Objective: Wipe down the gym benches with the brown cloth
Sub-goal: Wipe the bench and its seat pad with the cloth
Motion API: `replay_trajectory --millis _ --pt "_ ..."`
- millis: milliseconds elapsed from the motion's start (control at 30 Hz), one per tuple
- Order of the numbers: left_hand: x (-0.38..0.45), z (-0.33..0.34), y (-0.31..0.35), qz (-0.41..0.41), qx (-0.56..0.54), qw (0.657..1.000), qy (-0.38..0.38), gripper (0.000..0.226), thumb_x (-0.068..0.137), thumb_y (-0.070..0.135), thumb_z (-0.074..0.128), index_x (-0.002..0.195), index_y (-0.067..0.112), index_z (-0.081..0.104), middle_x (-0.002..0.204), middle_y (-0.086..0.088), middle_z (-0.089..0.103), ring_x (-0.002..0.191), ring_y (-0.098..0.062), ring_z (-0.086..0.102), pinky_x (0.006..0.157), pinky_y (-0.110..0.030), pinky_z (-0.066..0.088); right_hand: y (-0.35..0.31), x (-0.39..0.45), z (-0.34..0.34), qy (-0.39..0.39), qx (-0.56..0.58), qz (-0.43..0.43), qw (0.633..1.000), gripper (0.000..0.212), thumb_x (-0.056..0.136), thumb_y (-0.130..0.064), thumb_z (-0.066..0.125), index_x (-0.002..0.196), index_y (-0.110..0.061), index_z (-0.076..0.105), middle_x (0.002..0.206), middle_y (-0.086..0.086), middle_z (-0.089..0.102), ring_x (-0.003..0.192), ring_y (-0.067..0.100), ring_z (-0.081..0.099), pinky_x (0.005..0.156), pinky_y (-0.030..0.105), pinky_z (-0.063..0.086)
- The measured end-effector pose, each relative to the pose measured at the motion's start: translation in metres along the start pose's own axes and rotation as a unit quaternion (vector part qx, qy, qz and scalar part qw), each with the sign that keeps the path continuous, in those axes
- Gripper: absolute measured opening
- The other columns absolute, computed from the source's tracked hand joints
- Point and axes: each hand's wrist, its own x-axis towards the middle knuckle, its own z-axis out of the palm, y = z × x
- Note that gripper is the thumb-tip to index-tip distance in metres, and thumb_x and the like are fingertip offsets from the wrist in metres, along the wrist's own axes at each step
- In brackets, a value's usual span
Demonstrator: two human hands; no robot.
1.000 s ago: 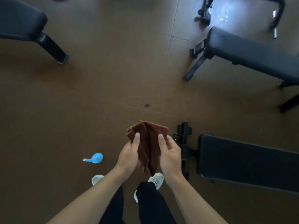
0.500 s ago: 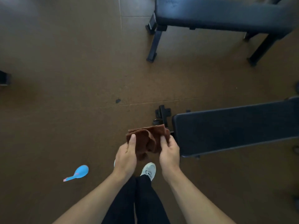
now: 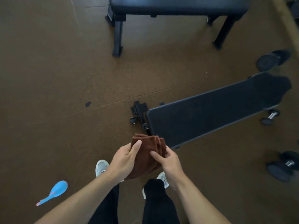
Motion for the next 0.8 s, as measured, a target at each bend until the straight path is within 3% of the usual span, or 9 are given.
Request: replay_trajectory --millis 167,333,433,500,567,600,667,733,800 --pt "0.024 0.05 0.02 0.046 -0.001 0.998 0.045 0.044 0.095 0.058 0.045 0.107 0.029 0.076 0.095 0.01 0.081 0.093 -0.012 0.077 0.09 -0.037 0.061 -0.024 0.021 -0.05 0.008 0.023 -0.047 0.999 0.022 0.096 -0.017 0.072 0.118 -0.014 0.075 0.11 0.005 0.081 0.11 0.022 0.075 0.086 0.025 0.059" --pt "0.039 0.109 0.068 0.141 -0.047 0.98 0.133 0.028 0.094 0.047 0.044 0.107 0.039 0.067 0.092 0.032 0.075 0.096 0.013 0.069 0.078 -0.003 0.048 -0.094 0.052 -0.11 -0.032 -0.002 -0.181 0.983 0.019 0.101 -0.018 0.066 0.117 -0.019 0.074 0.111 0.001 0.081 0.11 0.017 0.075 0.095 0.027 0.059" --pt "0.055 0.145 0.076 0.161 -0.085 0.969 0.165 0.026 0.094 0.043 0.044 0.104 0.038 0.067 0.089 0.032 0.075 0.092 0.015 0.068 0.075 0.0 0.046 -0.112 0.074 -0.144 -0.059 -0.033 -0.21 0.975 0.017 0.103 -0.016 0.063 0.115 -0.022 0.074 0.11 -0.002 0.08 0.11 0.015 0.075 0.095 0.028 0.059" --pt "0.076 0.164 0.059 0.129 -0.105 0.97 0.179 0.025 0.093 0.047 0.047 0.102 0.04 0.07 0.092 0.029 0.076 0.093 0.012 0.07 0.076 -0.005 0.05 -0.1 0.098 -0.162 -0.051 -0.076 -0.195 0.977 0.015 0.105 -0.018 0.063 0.111 -0.022 0.075 0.107 -0.002 0.08 0.107 0.015 0.075 0.096 0.034 0.06" --pt "0.107 0.18 0.031 0.076 -0.103 0.975 0.181 0.033 0.094 0.06 0.051 0.115 0.043 0.071 0.102 0.024 0.077 0.103 0.003 0.071 0.095 -0.022 0.054 -0.076 0.131 -0.177 -0.032 -0.134 -0.148 0.979 0.016 0.107 -0.025 0.06 0.117 -0.025 0.073 0.109 -0.003 0.079 0.108 0.014 0.074 0.101 0.044 0.059" --pt "0.123 0.186 0.016 0.038 -0.111 0.977 0.179 0.043 0.095 0.063 0.052 0.133 0.044 0.062 0.108 0.022 0.076 0.112 -0.004 0.069 0.105 -0.035 0.052 -0.061 0.149 -0.184 -0.016 -0.181 -0.123 0.976 0.024 0.108 -0.03 0.058 0.129 -0.027 0.068 0.119 -0.005 0.076 0.116 0.014 0.07 0.107 0.046 0.055" --pt "0.151 0.192 -0.013 -0.024 -0.147 0.969 0.196 0.067 0.101 0.053 0.053 0.16 0.04 0.023 0.125 0.016 0.07 0.125 -0.013 0.062 0.115 -0.048 0.045 -0.031 0.177 -0.193 0.054 -0.315 -0.084 0.944 0.056 0.108 -0.037 0.055 0.16 -0.028 0.038 0.153 -0.002 0.052 0.142 0.018 0.048 0.12 0.044 0.04" --pt "0.172 0.189 -0.04 -0.03 -0.149 0.959 0.238 0.065 0.106 0.038 0.05 0.162 0.036 0.017 0.141 0.011 0.059 0.13 -0.014 0.057 0.117 -0.047 0.042 0.003 0.191 -0.194 0.111 -0.406 -0.14 0.896 0.07 0.108 -0.037 0.052 0.167 -0.026 0.018 0.169 -0.001 0.029 0.156 0.018 0.024 0.126 0.041 0.027" --pt "0.183 0.184 -0.061 -0.007 -0.106 0.954 0.28 0.05 0.107 0.031 0.049 0.154 0.037 0.035 0.138 0.016 0.059 0.129 -0.008 0.056 0.116 -0.042 0.043 0.033 0.201 -0.183 0.054 -0.475 -0.244 0.844 0.066 0.109 -0.041 0.046 0.167 -0.031 0.015 0.174 -0.006 0.018 0.161 0.013 0.011 0.131 0.041 0.017"
